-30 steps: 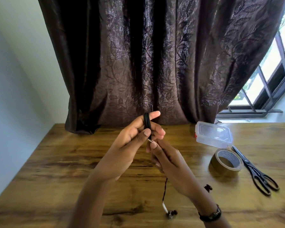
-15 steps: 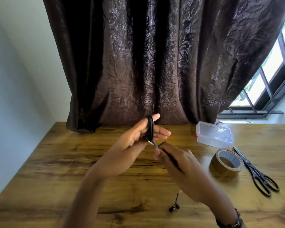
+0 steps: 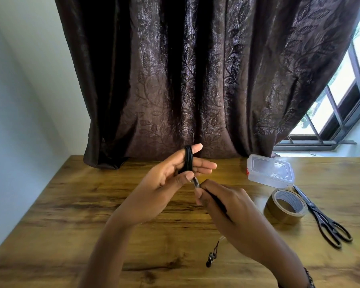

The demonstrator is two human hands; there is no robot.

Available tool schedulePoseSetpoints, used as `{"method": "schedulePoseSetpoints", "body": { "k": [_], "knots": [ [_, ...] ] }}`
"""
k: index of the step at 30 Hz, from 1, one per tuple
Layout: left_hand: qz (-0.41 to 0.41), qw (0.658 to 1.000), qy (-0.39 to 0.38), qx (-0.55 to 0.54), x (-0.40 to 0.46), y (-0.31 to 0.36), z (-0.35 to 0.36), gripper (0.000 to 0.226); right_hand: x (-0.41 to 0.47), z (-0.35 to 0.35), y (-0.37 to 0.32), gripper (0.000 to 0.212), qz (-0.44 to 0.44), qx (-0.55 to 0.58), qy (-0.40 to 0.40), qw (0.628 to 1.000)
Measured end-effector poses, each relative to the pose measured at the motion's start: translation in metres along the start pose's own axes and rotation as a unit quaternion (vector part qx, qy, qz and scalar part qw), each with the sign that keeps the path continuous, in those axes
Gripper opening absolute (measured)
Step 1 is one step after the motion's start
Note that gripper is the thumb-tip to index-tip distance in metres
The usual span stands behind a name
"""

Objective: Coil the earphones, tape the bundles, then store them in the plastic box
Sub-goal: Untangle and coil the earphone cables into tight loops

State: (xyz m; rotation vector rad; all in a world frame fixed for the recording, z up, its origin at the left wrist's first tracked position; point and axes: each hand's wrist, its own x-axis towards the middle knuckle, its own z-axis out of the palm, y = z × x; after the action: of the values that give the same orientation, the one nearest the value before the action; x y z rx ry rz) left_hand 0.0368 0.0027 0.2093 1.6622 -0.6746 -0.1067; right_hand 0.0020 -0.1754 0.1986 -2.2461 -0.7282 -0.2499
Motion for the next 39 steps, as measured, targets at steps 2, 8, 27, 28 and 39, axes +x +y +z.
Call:
{"method": "schedulePoseSetpoints", "body": {
  "k": [2,8,27,28,39],
  "knots": [
    [0.003,1.0,-0.012,0.017,-0.001,0.0,0.001,0.05,0.0,-0.002,-0.002,0.026,0.003,-0.004,-0.004,1.0],
    [0.005,0.992,-0.055,0.117,0.008,-0.01,0.007,0.053,0.001,-0.005,-0.003,0.022,0.006,-0.034,-0.035,0.999],
    [-0.031,0.999,-0.026,0.021,-0.015,-0.003,0.01,0.035,0.03,-0.065,-0.009,0.021,-0.098,-0.028,-0.025,0.995],
    [-0.025,0.999,-0.029,0.007,-0.014,-0.001,0.01,0.031,0.031,-0.065,-0.008,0.02,-0.098,-0.019,-0.025,0.995],
    [0.091,0.982,0.006,-0.166,-0.001,0.007,0.02,0.025,0.041,-0.036,0.022,0.023,-0.057,0.223,0.014,0.973]
  ]
}}
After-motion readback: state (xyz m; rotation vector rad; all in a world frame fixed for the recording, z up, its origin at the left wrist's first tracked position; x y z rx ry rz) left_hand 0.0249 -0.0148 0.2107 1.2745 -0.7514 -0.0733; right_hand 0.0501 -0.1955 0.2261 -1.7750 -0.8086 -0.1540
